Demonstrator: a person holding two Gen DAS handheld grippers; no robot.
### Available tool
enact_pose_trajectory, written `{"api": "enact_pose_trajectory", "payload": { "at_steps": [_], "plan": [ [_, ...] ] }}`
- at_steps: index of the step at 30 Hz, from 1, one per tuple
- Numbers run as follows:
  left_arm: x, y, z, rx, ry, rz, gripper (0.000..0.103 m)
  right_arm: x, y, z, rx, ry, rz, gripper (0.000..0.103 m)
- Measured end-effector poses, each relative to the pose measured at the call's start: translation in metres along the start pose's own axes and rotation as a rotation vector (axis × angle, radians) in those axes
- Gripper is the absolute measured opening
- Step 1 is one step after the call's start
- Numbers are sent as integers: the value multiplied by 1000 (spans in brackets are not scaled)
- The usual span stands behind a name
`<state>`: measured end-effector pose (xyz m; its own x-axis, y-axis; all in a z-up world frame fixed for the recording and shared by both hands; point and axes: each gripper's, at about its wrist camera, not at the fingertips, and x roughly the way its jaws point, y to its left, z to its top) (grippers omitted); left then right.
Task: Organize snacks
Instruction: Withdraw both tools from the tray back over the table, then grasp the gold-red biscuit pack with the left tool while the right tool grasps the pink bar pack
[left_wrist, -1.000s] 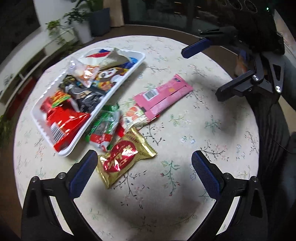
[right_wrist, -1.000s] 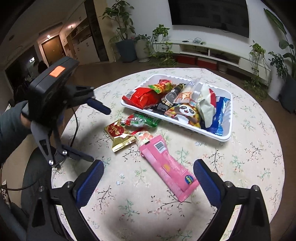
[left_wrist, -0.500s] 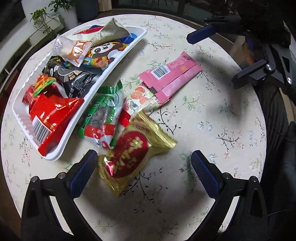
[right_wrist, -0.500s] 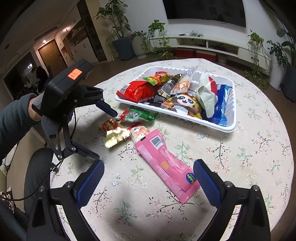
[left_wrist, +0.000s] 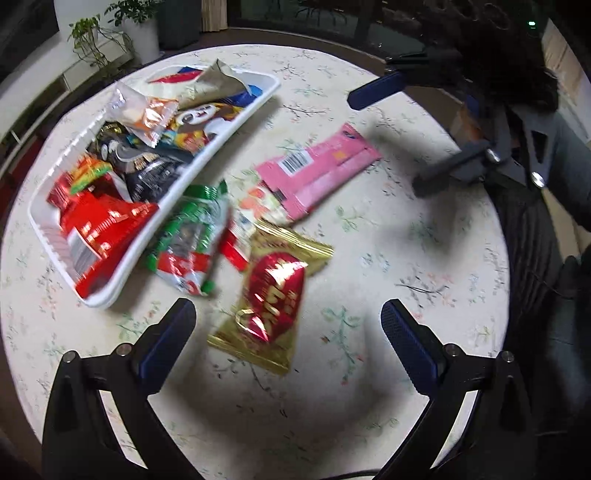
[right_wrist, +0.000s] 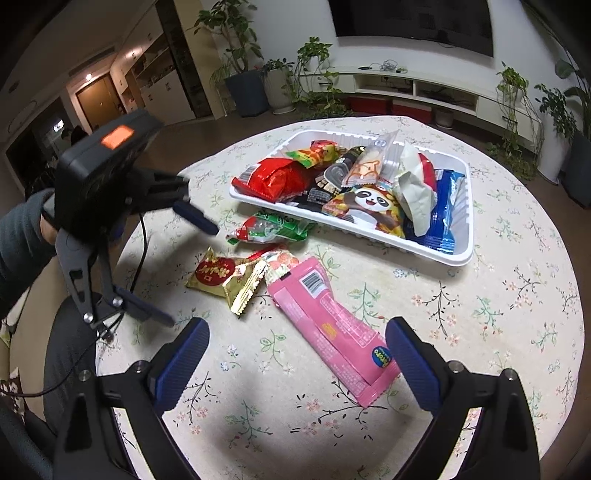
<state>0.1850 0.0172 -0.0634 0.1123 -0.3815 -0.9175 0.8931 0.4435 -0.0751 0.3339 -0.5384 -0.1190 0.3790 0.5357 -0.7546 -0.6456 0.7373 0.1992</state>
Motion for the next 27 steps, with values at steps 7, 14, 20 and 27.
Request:
{"api": "enact_pose_trajectory", "payload": {
  "at_steps": [7,14,20,27],
  "plan": [
    [15,-2,14,3,46,-36,76,5,-1,-1,-37,32,-15,93],
    [18,-9,9,8,86,-23,55,8,-6,-5,-39,44,-26,91],
    [24,-22,12,20,99,-22,53,12,-3,-5,-76,59,-33,90],
    [27,-21,17,-48,109,18,53,20,1,-2,-134,93,-41,89]
  ]
}}
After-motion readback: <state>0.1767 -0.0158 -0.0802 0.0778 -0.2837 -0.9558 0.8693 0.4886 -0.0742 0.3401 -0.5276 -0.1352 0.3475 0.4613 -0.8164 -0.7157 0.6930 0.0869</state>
